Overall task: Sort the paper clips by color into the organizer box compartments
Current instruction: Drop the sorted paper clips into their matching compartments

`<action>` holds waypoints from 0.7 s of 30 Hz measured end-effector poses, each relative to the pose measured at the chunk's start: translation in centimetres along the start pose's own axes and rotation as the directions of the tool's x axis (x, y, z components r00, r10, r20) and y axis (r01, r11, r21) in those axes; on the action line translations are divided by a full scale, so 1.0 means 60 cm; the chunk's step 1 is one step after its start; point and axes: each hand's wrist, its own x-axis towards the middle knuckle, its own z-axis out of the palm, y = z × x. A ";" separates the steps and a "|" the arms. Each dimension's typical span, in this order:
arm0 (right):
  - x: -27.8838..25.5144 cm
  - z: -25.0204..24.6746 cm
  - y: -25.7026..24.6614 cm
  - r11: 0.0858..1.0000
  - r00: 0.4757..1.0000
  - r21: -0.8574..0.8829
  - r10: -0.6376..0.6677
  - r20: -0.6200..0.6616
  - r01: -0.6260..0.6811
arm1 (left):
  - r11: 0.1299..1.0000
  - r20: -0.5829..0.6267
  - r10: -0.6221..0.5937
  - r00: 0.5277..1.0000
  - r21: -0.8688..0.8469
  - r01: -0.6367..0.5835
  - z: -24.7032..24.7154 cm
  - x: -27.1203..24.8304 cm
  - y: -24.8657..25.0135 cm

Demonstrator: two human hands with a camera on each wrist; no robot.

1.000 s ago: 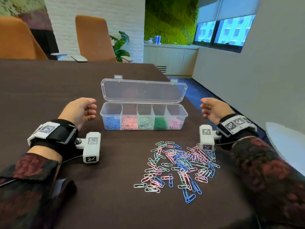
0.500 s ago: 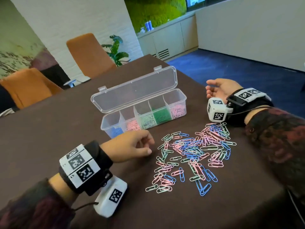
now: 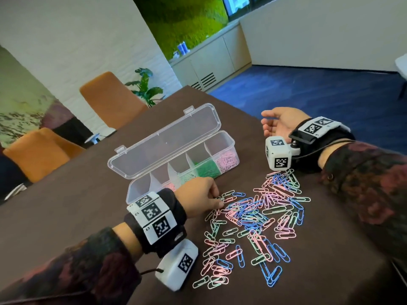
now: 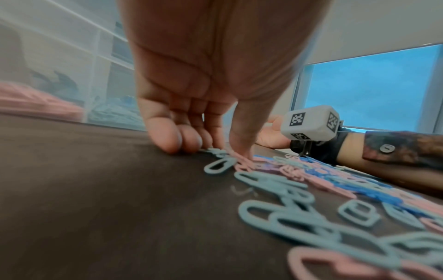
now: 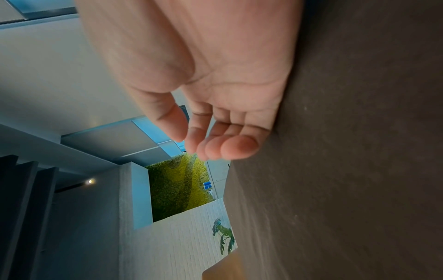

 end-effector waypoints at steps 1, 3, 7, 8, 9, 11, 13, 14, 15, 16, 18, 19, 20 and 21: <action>0.001 0.000 0.000 1.000 1.000 -0.004 -0.004 -0.002 0.004 | 1.000 0.011 0.005 1.000 0.010 -0.005 -0.001 0.002 0.001; 0.001 0.000 -0.002 1.000 1.000 -0.009 -0.008 -0.003 0.008 | 1.000 0.023 0.016 1.000 0.009 -0.017 0.000 0.004 0.004; -0.001 -0.001 -0.004 1.000 1.000 -0.030 0.000 0.003 0.000 | 0.999 0.036 0.038 0.999 0.005 -0.038 -0.002 0.002 0.005; -0.001 -0.001 -0.004 0.999 1.000 -0.034 0.006 0.005 -0.006 | 0.999 0.036 0.040 0.999 -0.012 -0.040 -0.002 0.001 0.004; -0.001 -0.001 -0.004 0.999 1.000 -0.033 0.011 0.005 -0.011 | 0.999 0.032 0.043 0.999 -0.031 -0.042 -0.002 -0.001 0.002; -0.001 -0.002 -0.004 1.000 1.000 -0.025 0.016 0.001 -0.016 | 0.997 0.013 0.050 0.999 -0.061 -0.049 -0.002 -0.006 -0.004; 0.000 -0.003 -0.005 0.999 1.000 -0.026 0.026 -0.004 -0.026 | 0.989 -0.002 0.038 0.999 -0.144 -0.037 -0.002 -0.012 -0.012; 0.000 -0.003 -0.006 0.999 0.999 -0.029 0.037 -0.004 -0.037 | 0.972 0.004 0.022 1.000 -0.234 -0.021 -0.002 -0.015 -0.016; 0.001 -0.004 -0.006 0.998 0.999 -0.031 0.051 -0.006 -0.051 | 0.942 0.015 0.008 1.000 -0.335 -0.003 -0.002 -0.019 -0.020; 0.001 -0.005 -0.007 0.997 0.998 -0.032 0.064 -0.008 -0.064 | 0.901 0.030 -0.005 1.000 -0.433 0.018 -0.001 -0.023 -0.026; 0.003 -0.006 -0.007 0.997 0.997 -0.030 0.073 -0.010 -0.073 | 0.763 0.042 -0.015 0.999 -0.645 0.039 0.003 -0.030 -0.037; 0.004 -0.006 -0.006 0.997 0.997 -0.025 0.072 -0.012 -0.072 | 0.637 0.038 -0.017 0.999 -0.770 0.041 0.006 -0.034 -0.042; 0.004 -0.006 -0.006 0.997 0.997 -0.018 0.071 -0.013 -0.071 | 0.470 0.038 -0.027 0.999 -0.881 0.046 0.008 -0.038 -0.046; 0.005 -0.007 -0.006 0.998 0.998 -0.014 0.069 -0.013 -0.069 | 0.290 0.048 -0.041 0.998 -0.955 0.058 0.009 -0.041 -0.050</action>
